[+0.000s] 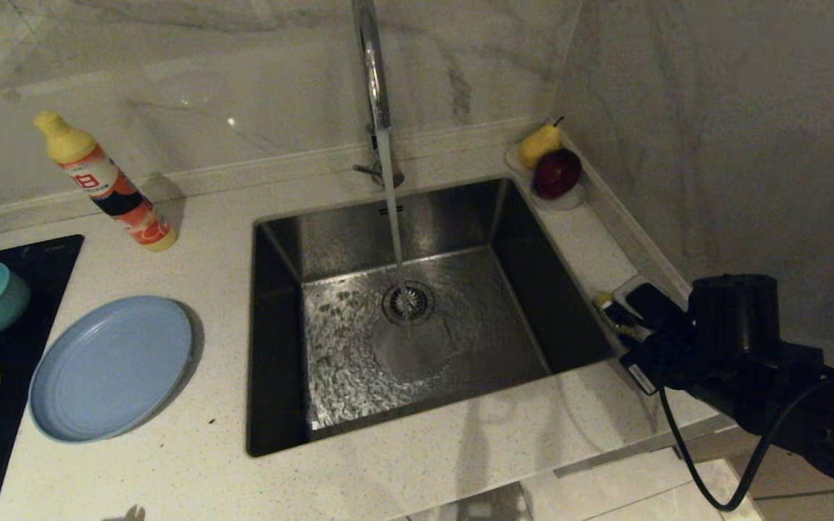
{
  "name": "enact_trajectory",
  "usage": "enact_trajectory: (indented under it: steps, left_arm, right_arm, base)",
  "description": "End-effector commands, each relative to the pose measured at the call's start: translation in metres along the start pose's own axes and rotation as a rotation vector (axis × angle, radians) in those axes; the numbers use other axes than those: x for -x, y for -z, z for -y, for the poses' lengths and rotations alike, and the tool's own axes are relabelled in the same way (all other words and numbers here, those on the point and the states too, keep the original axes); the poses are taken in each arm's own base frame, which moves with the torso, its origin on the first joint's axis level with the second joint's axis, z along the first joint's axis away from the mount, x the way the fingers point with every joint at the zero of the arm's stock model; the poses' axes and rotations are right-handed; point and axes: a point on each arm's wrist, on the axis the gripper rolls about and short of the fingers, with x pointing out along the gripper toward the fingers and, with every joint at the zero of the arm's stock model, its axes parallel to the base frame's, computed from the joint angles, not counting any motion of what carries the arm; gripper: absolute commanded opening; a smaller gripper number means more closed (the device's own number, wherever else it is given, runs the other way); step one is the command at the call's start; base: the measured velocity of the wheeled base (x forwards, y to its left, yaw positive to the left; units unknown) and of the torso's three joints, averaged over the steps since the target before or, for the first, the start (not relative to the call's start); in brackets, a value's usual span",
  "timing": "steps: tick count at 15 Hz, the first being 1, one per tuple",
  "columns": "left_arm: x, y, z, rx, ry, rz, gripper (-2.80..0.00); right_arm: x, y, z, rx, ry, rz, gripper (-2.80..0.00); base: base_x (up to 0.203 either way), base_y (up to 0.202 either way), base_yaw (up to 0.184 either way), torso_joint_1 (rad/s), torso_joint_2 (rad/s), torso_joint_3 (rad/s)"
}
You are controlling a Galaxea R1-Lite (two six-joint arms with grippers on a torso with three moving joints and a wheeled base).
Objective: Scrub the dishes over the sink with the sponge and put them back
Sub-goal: Put down the sponge
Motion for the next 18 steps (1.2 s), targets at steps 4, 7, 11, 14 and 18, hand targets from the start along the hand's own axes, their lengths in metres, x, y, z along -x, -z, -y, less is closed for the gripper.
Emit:
enact_trajectory:
  steps: [4,7,11,14,18]
  left_arm:
    - [-0.001,0.005,0.0,0.001,-0.002,-0.021,-2.8]
    - [-0.001,0.005,0.0,-0.001,-0.002,-0.021,-2.8]
    - [-0.001,0.005,0.0,0.001,-0.002,-0.021,-2.8]
    - [-0.001,0.005,0.0,0.0,-0.002,-0.021,-2.8]
    - [-0.001,0.005,0.0,-0.001,-0.002,-0.021,-2.8]
  right_arm:
    - [0.002,-0.001,0.0,0.002,0.0,0.003,0.0]
    - [0.0,0.0,0.003,-0.003,0.012,0.0,0.0]
    - [0.001,-0.006,0.008,-0.012,0.028,0.02,0.0]
    - [0.007,-0.027,0.016,-0.038,0.067,0.086,0.0]
    - [0.03,-0.049,0.025,-0.069,0.098,0.178,0.0]
  base:
    - [0.0,0.0,0.0,0.0,0.0,0.0]
    - [0.0,0.0,0.0,0.0,0.0,0.0]
    - [0.0,0.0,0.0,0.0,0.0,0.0]
    - [0.0,0.0,0.0,0.0,0.0,0.0]
    - [0.0,0.0,0.0,0.0,0.0,0.0]
